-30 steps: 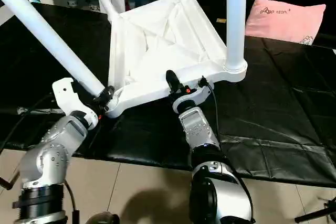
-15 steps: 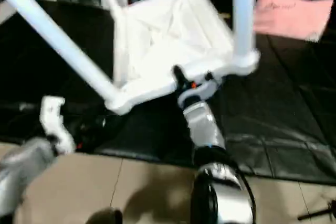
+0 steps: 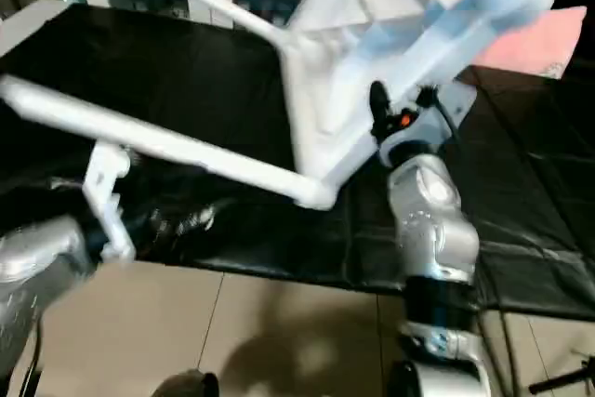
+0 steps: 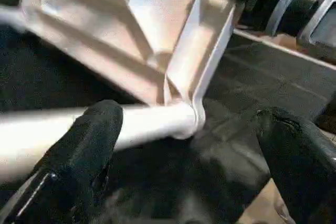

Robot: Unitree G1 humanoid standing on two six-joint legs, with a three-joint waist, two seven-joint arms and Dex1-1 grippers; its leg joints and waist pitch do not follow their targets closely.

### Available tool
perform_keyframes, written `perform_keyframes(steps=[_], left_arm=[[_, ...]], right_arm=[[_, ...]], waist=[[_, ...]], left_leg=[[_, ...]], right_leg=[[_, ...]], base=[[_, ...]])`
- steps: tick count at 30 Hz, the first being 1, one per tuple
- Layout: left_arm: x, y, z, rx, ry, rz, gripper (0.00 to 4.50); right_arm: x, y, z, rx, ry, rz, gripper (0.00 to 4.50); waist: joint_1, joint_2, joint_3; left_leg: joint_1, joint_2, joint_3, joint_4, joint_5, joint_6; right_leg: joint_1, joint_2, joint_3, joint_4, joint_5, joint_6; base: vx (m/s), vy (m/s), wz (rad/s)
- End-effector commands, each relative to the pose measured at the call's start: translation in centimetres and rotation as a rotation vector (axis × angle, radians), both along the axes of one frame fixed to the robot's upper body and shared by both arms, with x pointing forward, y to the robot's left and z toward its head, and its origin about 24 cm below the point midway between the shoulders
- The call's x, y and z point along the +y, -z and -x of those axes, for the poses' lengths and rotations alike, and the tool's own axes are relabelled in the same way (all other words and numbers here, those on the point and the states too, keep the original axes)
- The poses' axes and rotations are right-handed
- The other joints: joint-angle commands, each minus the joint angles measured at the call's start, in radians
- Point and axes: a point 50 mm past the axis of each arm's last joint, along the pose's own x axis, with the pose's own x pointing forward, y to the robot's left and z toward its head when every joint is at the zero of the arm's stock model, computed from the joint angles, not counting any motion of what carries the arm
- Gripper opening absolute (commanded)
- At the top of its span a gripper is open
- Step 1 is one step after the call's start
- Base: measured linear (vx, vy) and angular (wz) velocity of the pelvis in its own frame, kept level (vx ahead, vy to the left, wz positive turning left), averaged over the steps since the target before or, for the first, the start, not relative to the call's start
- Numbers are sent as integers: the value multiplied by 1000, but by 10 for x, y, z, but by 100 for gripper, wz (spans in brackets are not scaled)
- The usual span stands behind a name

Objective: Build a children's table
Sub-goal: Flip table

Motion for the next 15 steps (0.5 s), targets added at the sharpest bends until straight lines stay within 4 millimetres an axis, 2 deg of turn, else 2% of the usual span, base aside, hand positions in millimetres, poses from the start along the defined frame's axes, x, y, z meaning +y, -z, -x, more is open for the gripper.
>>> perform_keyframes(steps=[1,3,5,8,10,12,15], left_arm=[[-3,-6,-1,-29,2,-7,450],[-3,-11,-4,-54,-7,-4,450],[-3,-14,-7,-75,-27,-5,450],[-1,-16,-13,-101,-63,-29,450],[1,-18,-18,-133,-98,-72,450],[1,-23,-22,-184,-108,-130,450],[0,-34,-27,-244,-119,-152,450]], right_arm=[[-18,-14,4,-20,128,62,194],[-20,-19,4,-28,149,73,193],[-19,-23,2,-41,156,108,192],[-11,-27,-1,-43,165,157,191],[-2,-24,-4,-25,157,181,191],[8,-22,-8,-9,135,195,191],[20,-19,-13,2,87,225,190]], waist=[[-11,10,-62],[-12,9,-59],[-15,4,-60],[-19,4,-64],[-21,-1,-66],[-24,1,-71],[-28,2,-72]], left_leg=[[71,54,-37,-78,-306,-153],[74,54,-38,-77,-345,-160],[73,55,-40,-78,-360,-165],[68,55,-41,-80,-323,-162],[61,54,-41,-79,-285,-152],[57,52,-39,-72,-212,-130],[58,51,-37,-70,-201,-122]], right_leg=[[-7,-65,37,-101,-207,-51],[-13,-67,38,-107,-264,-50],[-13,-68,38,-109,-286,-47],[-8,-65,35,-101,-231,-49],[-2,-65,34,-98,-194,-50],[2,-63,32,-91,-105,-50],[3,-61,31,-87,-73,-62]], base=[[0,0,0],[0,0,0],[0,0,0],[0,0,0],[0,0,0],[0,0,0],[0,0,0]])
